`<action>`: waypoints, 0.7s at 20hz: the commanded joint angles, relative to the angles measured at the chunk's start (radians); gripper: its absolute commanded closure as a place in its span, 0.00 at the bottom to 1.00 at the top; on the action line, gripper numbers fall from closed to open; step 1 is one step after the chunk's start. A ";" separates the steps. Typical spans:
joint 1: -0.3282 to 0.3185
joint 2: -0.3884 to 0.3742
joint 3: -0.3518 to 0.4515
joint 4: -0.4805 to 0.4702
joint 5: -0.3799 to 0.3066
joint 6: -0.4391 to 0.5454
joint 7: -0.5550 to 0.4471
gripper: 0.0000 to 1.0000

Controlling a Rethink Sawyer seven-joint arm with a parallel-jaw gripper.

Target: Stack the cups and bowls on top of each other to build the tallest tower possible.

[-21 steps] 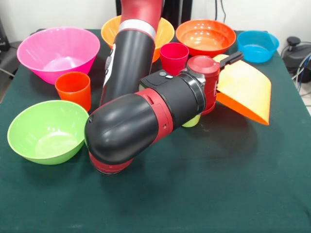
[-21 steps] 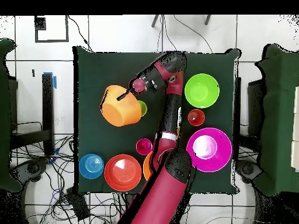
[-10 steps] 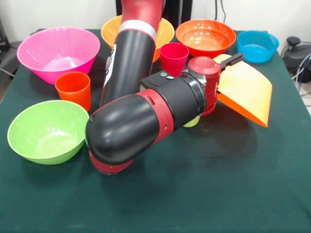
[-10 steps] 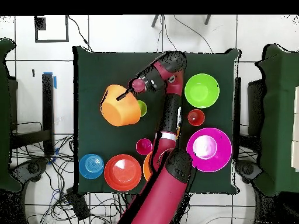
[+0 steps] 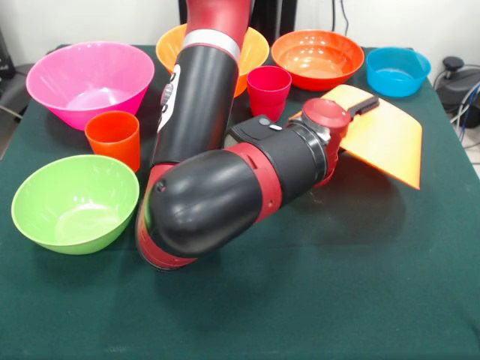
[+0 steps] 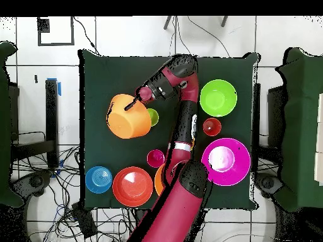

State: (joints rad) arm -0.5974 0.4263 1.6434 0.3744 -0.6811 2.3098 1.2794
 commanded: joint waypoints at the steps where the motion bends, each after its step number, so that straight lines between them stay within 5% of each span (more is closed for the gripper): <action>1: -0.001 -0.050 -0.035 -0.132 -0.246 0.002 -0.417 0.00; 5: -0.008 -0.061 -0.002 -0.141 -0.322 -0.008 -0.450 0.00; 14: -0.017 -0.075 0.029 -0.136 -0.364 -0.035 -0.424 0.00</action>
State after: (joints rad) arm -0.6083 0.3633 1.6874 0.3429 -0.9389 2.3095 1.1796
